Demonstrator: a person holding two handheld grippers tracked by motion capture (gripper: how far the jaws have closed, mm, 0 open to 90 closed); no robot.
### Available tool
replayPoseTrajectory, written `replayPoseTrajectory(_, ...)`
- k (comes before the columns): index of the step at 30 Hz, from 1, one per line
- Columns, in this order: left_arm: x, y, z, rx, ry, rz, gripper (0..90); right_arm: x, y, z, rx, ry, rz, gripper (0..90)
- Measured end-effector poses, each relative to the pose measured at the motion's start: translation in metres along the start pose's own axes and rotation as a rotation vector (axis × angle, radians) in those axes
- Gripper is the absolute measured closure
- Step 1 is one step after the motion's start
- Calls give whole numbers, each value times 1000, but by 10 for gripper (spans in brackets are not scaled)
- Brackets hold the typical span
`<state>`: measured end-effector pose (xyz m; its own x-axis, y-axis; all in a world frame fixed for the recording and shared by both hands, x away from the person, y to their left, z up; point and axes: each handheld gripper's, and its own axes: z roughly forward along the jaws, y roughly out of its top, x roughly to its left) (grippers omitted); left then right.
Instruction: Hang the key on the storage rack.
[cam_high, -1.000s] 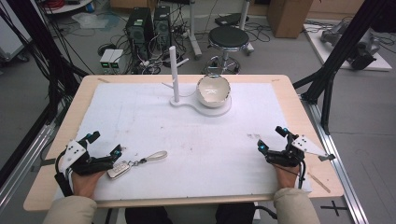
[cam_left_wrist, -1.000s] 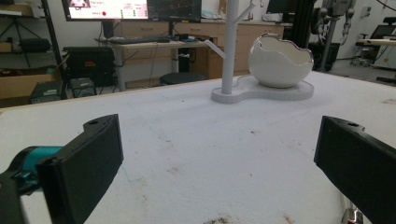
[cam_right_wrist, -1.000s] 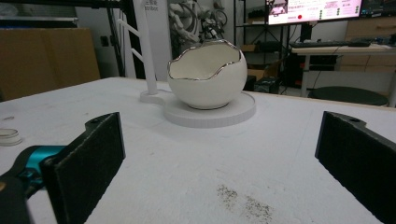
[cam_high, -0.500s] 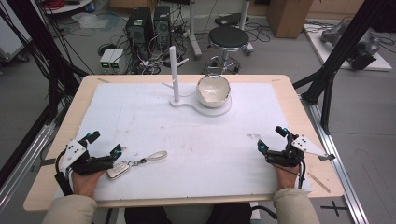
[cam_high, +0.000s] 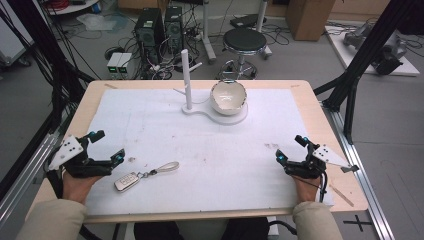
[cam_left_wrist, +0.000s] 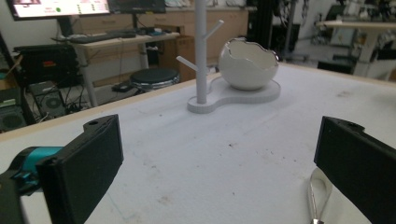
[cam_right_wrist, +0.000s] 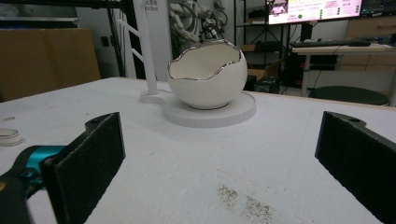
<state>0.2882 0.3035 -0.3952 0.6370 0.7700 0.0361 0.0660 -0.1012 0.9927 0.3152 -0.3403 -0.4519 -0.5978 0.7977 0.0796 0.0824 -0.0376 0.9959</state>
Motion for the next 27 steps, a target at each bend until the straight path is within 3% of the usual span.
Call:
replayPoseTrajectory(1, 0, 0, 0, 0, 0, 0, 17, 0, 0, 0, -1, 1, 2, 5)
replayPoseTrajectory(2, 1, 13, 2, 26, -37, 37, 17, 0, 0, 0, -2, 0, 1, 5)
replayPoseTrajectory(6, 2, 33, 8, 72, -82, 93, 17, 0, 0, 0, 1, -1, -2, 5)
replayPoseTrajectory(8, 2, 48, 14, 137, -137, 153, 17, 0, 0, 0, 1, -2, -2, 6)
replayPoseTrajectory(11, -1, 59, 22, 213, -186, 218, 17, 1, 0, 0, 1, -1, -2, 5)
replayPoseTrajectory(13, -2, 62, 25, 239, -206, 237, 18, 1, 0, 0, 1, -3, -8, 6)
replayPoseTrajectory(17, -10, 73, 41, 371, -284, 343, 17, 0, 0, 0, -1, -2, -7, 5)
replayPoseTrajectory(20, -17, 78, 50, 442, -333, 379, 17, 1, 0, 0, 2, -4, -7, 5)
replayPoseTrajectory(27, -39, 87, 67, 534, -417, 452, 32, 1, 0, 0, 3, -4, -10, 5)
